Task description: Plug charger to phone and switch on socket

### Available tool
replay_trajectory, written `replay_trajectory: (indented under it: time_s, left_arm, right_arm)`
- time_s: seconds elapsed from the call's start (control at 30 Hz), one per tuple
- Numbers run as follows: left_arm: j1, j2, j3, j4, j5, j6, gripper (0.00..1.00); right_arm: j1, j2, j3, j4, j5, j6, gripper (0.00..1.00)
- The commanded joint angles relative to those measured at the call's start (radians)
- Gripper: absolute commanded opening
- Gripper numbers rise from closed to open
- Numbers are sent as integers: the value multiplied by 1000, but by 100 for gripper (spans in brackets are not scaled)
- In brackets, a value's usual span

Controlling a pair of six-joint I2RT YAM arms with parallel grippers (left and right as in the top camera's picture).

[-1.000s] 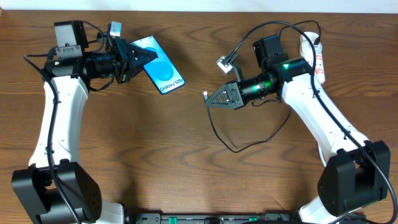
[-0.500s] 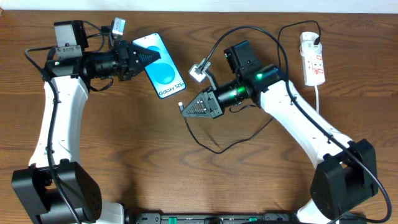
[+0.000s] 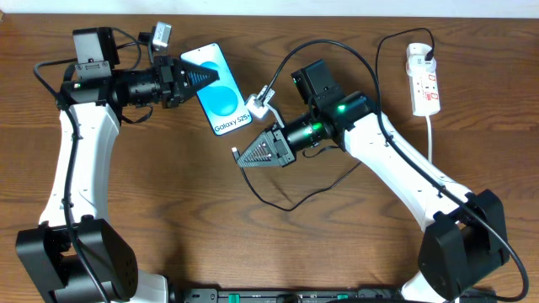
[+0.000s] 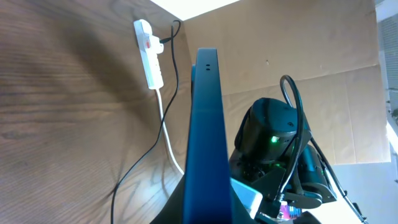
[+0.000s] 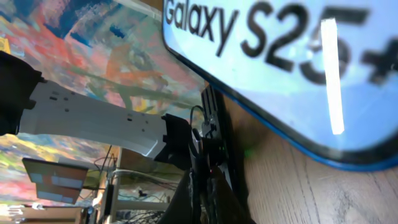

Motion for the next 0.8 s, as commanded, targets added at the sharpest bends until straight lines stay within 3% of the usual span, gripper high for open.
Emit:
replay_trajectory:
  time_s: [0.0,0.77]
  left_arm:
    - [1,-9,12,8,55,21,7]
    - [0,-9,12,-8,58,20,7]
  right_arm:
    - [-11,9,7,3,-47,10,1]
    - [-46,9,7,63,-63,11,1]
